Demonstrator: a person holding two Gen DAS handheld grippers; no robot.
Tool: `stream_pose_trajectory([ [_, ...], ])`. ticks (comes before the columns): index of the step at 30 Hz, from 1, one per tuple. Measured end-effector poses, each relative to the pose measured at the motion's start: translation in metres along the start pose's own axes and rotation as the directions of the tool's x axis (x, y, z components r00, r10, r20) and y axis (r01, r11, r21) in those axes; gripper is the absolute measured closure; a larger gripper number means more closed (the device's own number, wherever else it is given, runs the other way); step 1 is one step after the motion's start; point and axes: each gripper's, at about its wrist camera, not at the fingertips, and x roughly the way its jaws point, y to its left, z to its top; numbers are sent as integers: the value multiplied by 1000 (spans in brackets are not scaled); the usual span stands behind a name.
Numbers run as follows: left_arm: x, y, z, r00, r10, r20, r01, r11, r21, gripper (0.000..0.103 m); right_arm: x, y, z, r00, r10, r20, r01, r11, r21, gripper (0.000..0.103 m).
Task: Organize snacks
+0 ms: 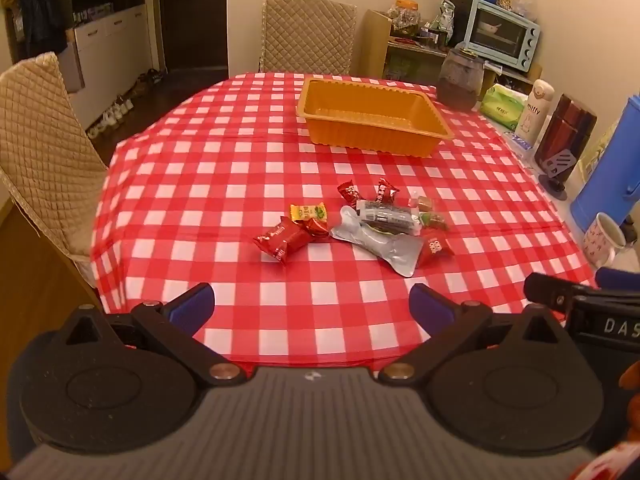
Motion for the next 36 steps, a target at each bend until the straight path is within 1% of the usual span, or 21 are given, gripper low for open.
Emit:
stream_pose_trajectory([
  [2,0,-3,-1,1000,-4,-2,4,1000,1,0,-2,0,0,1000,-8,-4,8,1000,-5,0],
  [3,2,1,3,1000,-10,-19,10,1000,-10,0,-2,0,1,1000,-9,-2,9,1000,-5,0],
  [6,0,-1,0,1000,-15,-2,15,1000,-8,0,-4,1,1,1000,-11,2,11,1000,-7,0],
  [7,0,0,0,1000,-14,0,13,1000,-8,0,-1,0,-5,1000,-10,1,10,1000,-8,0],
  [9,2,2,0,1000,-13,-6,13,1000,-2,0,4,-1,-3,1000,-10,-1,10,1000,-6,0],
  [36,1,-1,0,1000,-25,4,25,1000,-3,0,3,-3,-5,1000,-8,-4,8,1000,9,0],
])
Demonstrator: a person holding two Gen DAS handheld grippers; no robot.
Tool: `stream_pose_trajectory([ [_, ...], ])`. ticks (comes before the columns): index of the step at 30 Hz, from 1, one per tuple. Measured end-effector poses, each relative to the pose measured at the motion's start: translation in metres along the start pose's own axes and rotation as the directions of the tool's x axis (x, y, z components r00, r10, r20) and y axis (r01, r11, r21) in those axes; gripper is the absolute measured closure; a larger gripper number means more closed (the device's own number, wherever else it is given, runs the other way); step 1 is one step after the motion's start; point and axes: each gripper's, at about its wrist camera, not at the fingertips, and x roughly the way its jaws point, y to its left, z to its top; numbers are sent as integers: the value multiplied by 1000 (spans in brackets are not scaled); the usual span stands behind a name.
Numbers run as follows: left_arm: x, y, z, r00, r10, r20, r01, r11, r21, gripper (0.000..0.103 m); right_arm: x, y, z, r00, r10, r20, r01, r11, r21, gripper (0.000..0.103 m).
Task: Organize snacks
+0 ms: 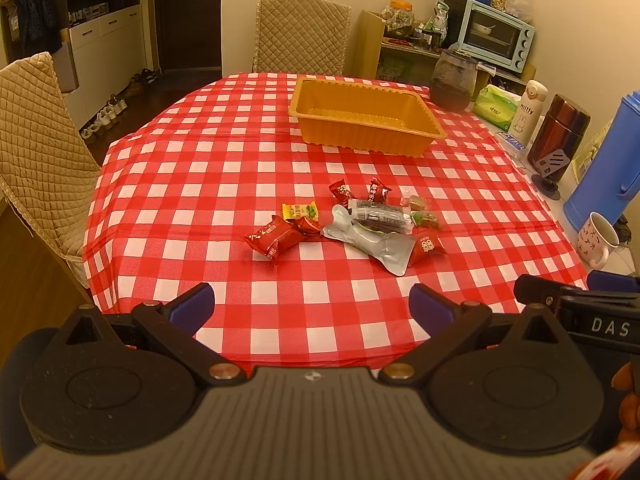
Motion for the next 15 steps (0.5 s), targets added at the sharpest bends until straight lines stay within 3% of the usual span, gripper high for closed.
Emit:
stream_pose_trajectory([
  [15,-1,-1,-1,1000,-3,2,3,1000,-2,0,0,0,0,1000,-2,0,2,1000,-2,0],
])
